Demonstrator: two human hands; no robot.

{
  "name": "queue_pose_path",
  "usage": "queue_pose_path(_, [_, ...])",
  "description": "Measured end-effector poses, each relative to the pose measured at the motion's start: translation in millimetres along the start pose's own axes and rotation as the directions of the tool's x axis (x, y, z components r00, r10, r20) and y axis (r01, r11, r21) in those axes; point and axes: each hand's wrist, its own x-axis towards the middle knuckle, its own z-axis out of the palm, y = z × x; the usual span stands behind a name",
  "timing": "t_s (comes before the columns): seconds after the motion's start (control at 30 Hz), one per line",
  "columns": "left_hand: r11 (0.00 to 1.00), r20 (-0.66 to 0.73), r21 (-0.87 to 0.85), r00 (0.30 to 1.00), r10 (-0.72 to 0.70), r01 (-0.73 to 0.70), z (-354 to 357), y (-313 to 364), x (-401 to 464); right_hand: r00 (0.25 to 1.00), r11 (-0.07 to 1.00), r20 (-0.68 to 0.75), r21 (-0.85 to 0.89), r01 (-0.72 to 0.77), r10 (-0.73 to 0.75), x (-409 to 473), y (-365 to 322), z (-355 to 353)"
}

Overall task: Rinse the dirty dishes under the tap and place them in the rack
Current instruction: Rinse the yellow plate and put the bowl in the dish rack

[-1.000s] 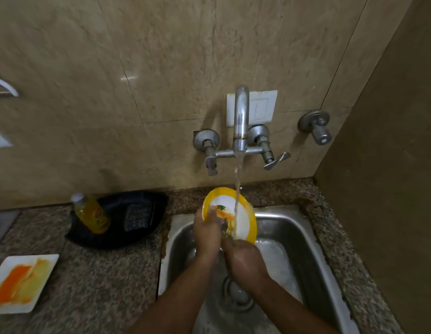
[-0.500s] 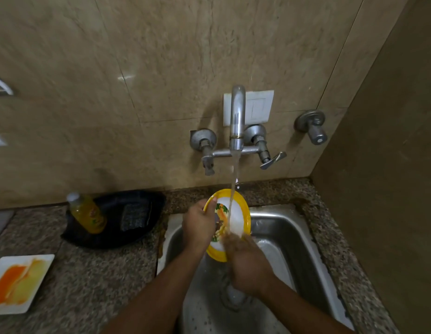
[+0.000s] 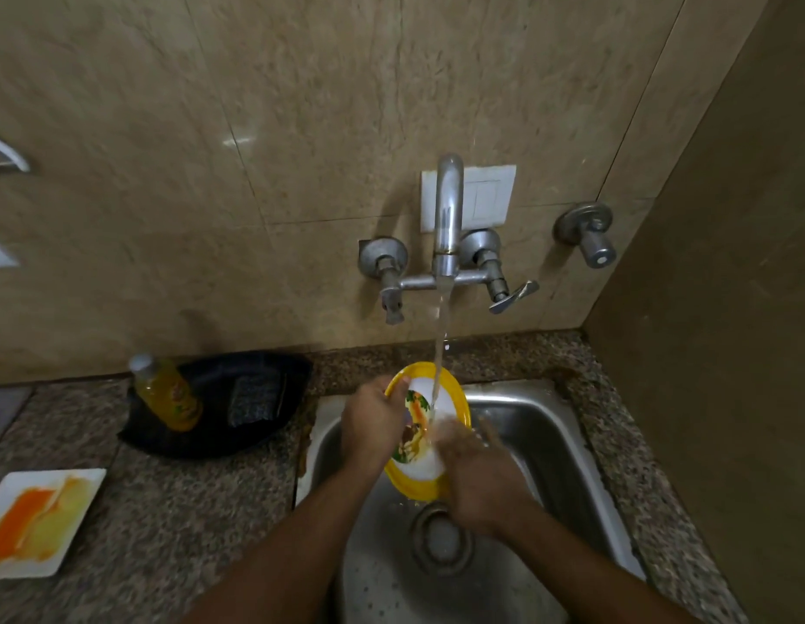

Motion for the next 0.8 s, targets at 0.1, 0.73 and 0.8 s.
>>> queue_pose_path(0.1, [1.000, -0.005, 0.028, 1.000, 0.005, -0.005, -1.6, -0.7, 9.7, 0.996, 0.983, 0.043, 0.169, 0.070, -0.079, -8.4, -15.2, 6.5])
queue_pose_path(0.73, [0.924, 0.266, -0.200, 0.926, -0.269, 0.326, 16.1, -30.5, -2.8, 0.980, 0.993, 0.195, 0.119, 0.014, -0.038, 19.6, -5.0, -6.5])
queue_pose_path(0.8, [0.918, 0.284, -0.217, 0.921, -0.265, 0.331, 16.8, -29.0, 0.9, 0.974, 0.993, 0.224, 0.103, -0.055, 0.031, 24.4, -13.8, -3.9])
